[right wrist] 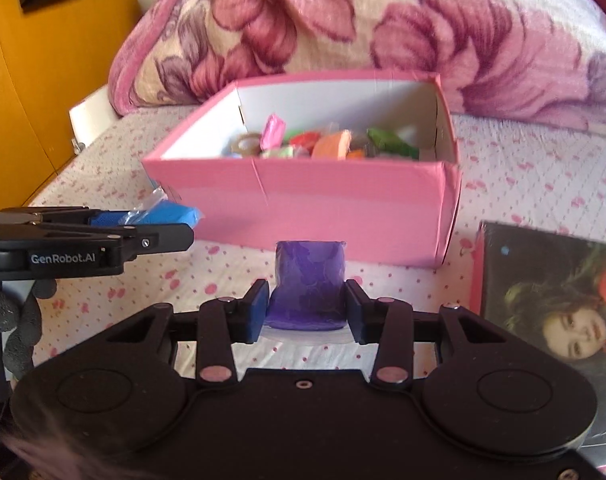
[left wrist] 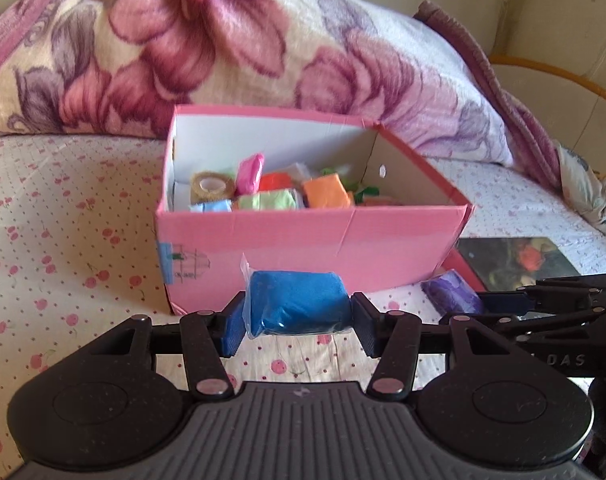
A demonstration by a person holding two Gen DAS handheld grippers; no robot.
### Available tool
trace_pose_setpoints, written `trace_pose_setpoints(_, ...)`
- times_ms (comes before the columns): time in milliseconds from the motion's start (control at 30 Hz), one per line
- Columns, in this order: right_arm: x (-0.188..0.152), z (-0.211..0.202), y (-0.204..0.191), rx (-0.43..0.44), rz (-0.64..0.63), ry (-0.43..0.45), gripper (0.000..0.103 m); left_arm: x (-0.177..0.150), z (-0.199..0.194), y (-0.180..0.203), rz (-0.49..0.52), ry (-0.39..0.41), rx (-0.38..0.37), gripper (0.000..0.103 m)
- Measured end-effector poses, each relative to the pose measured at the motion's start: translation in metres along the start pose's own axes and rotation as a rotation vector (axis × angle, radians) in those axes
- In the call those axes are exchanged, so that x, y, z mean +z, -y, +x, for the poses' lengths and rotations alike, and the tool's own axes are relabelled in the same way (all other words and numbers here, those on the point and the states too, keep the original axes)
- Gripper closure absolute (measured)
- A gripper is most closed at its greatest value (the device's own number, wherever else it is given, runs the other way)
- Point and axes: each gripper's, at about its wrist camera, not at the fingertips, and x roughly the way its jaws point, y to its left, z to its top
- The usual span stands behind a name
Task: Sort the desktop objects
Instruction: 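Carry blue packet into pink box and open left tool while right tool carries purple packet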
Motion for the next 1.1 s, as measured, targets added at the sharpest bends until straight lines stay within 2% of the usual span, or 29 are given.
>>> trace_pose_setpoints(367, 0.029, -0.035, 0.003, 0.031, 0.025, 0.095, 0.063, 0.017, -0.029, 0.001, -0.027, 0.104, 0.008, 0.05)
trace_pose_setpoints(633, 0.054, -0.04, 0.013, 0.022, 0.029, 0.149, 0.063, 0.042, -0.034, -0.013, -0.07, 0.17, 0.052, 0.05)
trace_pose_setpoints(767, 0.063, -0.035, 0.016, 0.023, 0.015, 0.159, 0.063, 0.052, -0.023, -0.021, -0.087, 0.178, 0.056, 0.05)
trace_pose_setpoints(933, 0.076, -0.017, 0.023, 0.022, 0.021, 0.156, 0.063, 0.065, 0.005, -0.024, -0.061, 0.18, 0.061, 0.05)
trace_pose_setpoints(1100, 0.094, 0.006, 0.03, 0.013, 0.006, 0.143, 0.063, 0.071, 0.038, -0.026, -0.063, 0.139, 0.049, 0.05)
